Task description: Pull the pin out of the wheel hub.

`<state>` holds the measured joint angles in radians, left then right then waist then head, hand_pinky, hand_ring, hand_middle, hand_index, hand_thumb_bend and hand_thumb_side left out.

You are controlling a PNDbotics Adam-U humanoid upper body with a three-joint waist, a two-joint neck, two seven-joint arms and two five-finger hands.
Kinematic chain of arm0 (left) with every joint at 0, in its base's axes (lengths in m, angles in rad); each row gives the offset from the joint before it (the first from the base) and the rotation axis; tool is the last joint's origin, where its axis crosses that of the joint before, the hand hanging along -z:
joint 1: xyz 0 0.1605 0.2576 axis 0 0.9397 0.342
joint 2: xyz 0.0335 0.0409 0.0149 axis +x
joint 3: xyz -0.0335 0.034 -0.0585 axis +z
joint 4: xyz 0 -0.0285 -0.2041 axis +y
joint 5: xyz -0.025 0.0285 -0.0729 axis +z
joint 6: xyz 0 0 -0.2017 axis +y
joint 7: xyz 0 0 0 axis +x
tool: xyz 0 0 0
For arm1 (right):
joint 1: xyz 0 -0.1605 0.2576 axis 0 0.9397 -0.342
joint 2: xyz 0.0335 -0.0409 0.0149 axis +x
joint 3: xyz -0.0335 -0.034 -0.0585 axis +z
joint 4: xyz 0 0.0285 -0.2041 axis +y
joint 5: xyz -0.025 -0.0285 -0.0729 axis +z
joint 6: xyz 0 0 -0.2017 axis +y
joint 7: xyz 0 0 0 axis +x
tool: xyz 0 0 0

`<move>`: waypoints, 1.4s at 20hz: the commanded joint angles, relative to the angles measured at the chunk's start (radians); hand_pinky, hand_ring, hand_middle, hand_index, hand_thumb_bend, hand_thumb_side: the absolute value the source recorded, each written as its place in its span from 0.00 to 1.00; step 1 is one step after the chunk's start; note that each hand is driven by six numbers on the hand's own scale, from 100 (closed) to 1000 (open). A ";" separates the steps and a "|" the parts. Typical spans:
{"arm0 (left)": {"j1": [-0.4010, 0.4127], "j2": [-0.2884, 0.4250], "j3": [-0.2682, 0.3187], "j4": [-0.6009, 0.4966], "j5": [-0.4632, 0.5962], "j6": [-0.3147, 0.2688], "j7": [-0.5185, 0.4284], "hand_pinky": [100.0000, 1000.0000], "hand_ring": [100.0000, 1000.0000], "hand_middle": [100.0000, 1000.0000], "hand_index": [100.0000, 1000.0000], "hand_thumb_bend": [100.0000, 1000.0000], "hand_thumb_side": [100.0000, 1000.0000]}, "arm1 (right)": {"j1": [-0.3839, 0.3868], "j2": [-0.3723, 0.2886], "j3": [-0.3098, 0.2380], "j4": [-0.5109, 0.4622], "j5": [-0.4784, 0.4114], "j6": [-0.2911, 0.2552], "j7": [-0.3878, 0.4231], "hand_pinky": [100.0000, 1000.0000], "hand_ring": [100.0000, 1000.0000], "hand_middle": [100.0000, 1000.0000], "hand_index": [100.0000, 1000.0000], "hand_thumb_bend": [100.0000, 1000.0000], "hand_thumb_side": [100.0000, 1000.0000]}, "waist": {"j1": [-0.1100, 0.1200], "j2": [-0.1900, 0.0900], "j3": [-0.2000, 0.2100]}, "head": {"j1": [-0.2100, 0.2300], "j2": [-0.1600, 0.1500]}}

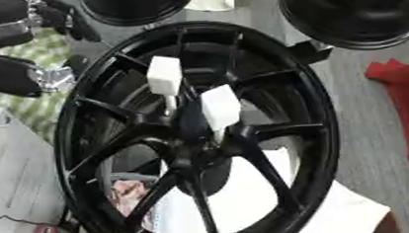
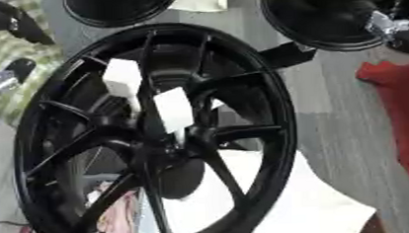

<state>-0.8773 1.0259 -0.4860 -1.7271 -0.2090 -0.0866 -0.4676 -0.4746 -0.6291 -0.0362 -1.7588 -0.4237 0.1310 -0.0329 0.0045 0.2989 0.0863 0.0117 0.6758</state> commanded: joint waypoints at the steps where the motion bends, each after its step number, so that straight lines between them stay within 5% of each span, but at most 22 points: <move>1: -0.071 -0.029 0.004 0.028 0.026 0.037 -0.175 0.74 0.77 0.74 0.86 0.04 0.72 | -0.009 -0.032 -0.005 -0.005 0.005 0.000 0.004 0.85 0.67 0.60 0.67 0.40 0.07 | 0.001 -0.030 0.004 | -0.007 0.006; 4: -0.131 -0.075 0.023 0.047 0.029 0.082 -0.354 0.76 0.79 0.76 0.87 0.14 0.68 | -0.006 -0.031 -0.005 -0.004 0.004 0.002 0.003 0.85 0.67 0.60 0.67 0.40 0.07 | 0.002 -0.031 0.006 | -0.010 0.011; 7: -0.166 -0.116 0.013 0.081 0.048 0.134 -0.421 0.78 0.80 0.76 0.88 0.17 0.61 | -0.007 -0.028 -0.006 -0.003 0.003 0.003 0.002 0.85 0.67 0.60 0.67 0.40 0.07 | 0.003 -0.032 0.006 | -0.009 0.016; 10: -0.193 -0.146 -0.006 0.114 0.077 0.174 -0.437 0.82 0.83 0.78 0.90 0.23 0.51 | -0.008 -0.025 -0.004 -0.003 0.002 0.004 0.003 0.85 0.67 0.60 0.67 0.39 0.07 | 0.004 -0.032 0.003 | -0.007 0.016; 14: -0.211 -0.167 -0.018 0.130 0.078 0.149 -0.439 0.87 0.88 0.82 0.94 0.29 0.47 | -0.007 -0.023 -0.006 -0.003 0.000 0.006 0.002 0.85 0.67 0.60 0.66 0.39 0.07 | 0.006 -0.030 0.001 | -0.006 0.014; 19: -0.227 -0.181 -0.010 0.141 0.068 0.102 -0.439 0.91 0.91 0.84 0.96 0.41 0.58 | -0.008 -0.020 -0.005 -0.001 -0.003 0.008 0.001 0.85 0.67 0.59 0.66 0.39 0.07 | 0.008 -0.028 0.002 | -0.006 0.017; 28: -0.250 -0.225 -0.025 0.141 0.057 0.123 -0.439 0.90 0.90 0.84 0.96 0.42 0.60 | -0.011 -0.015 -0.004 0.002 -0.009 0.011 -0.004 0.85 0.66 0.59 0.66 0.39 0.07 | 0.007 -0.025 -0.001 | -0.002 0.025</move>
<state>-1.1053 0.7909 -0.5158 -1.5788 -0.1482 0.0285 -0.9072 -0.4738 -0.6276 -0.0357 -1.7488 -0.4268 0.1418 -0.0354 0.0118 0.2948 0.0871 0.0071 0.6939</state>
